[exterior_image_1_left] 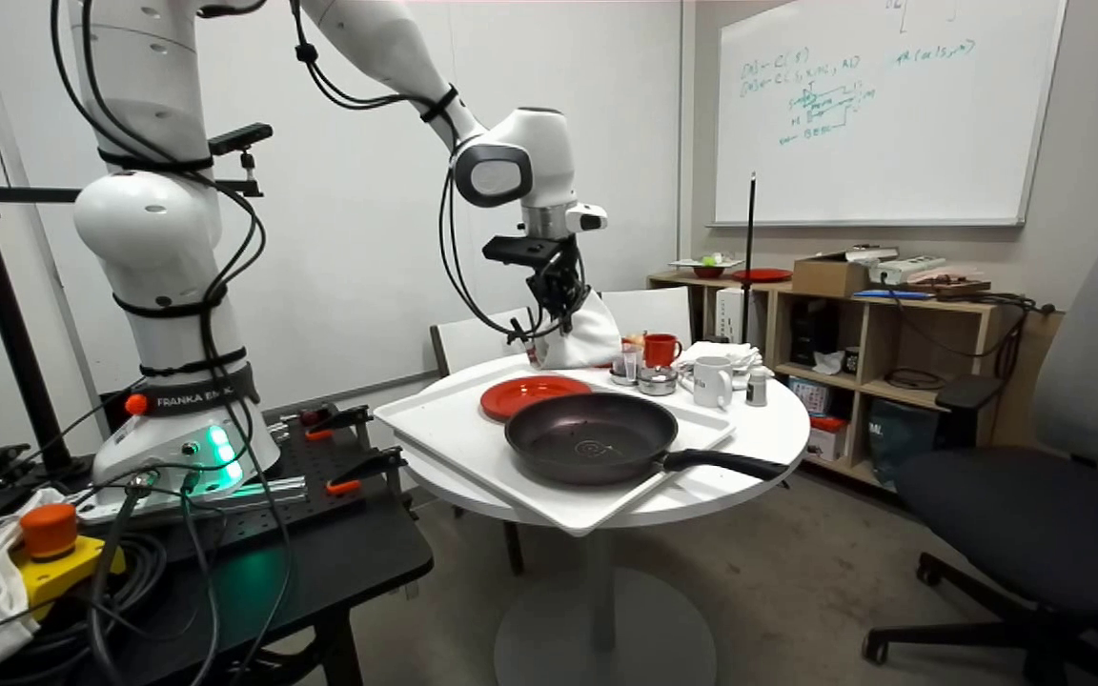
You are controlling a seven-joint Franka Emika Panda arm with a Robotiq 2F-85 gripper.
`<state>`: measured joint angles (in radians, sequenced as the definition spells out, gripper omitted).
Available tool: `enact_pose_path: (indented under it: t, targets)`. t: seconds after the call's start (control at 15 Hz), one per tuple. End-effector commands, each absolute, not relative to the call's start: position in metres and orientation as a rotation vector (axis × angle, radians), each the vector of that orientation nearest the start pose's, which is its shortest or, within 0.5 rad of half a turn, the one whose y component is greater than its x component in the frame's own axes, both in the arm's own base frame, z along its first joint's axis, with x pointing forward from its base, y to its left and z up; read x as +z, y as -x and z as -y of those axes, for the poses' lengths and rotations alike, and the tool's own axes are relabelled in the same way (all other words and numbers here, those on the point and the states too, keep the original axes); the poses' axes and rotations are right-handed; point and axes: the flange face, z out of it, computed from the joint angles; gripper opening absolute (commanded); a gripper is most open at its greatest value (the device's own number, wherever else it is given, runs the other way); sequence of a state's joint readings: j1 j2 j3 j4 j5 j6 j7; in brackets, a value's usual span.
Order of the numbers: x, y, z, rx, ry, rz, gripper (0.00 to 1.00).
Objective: Use the left towel to wipe the pan
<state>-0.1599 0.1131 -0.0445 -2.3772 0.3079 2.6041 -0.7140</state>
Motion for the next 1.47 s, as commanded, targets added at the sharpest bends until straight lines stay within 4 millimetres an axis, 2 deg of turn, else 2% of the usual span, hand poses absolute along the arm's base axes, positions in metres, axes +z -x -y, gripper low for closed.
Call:
enact_pose_path:
  t: [0.0,0.13,0.2,0.33,0.53,0.6,0.87,1.13,1.4]
  targets:
    - [0.261,-0.506,0.138,-0.2,2.995,0.238,0.03]
    - [0.249,-0.506,0.143,-0.189,2.971,0.198,0.03]
    - [0.256,-0.498,0.14,-0.194,3.004,0.247,0.13]
    - [0.246,-0.5,0.144,-0.179,2.995,0.213,0.13]
    - [0.245,-0.503,0.143,-0.18,2.993,0.214,0.13]
    - [0.245,-0.503,0.143,-0.182,2.993,0.215,0.03]
    - [0.231,-0.529,0.138,-0.156,3.025,0.082,0.03]
    - [0.197,-0.551,0.133,-0.101,3.06,-0.011,0.03]
    - [0.158,-0.563,0.126,-0.003,3.095,-0.036,0.03]
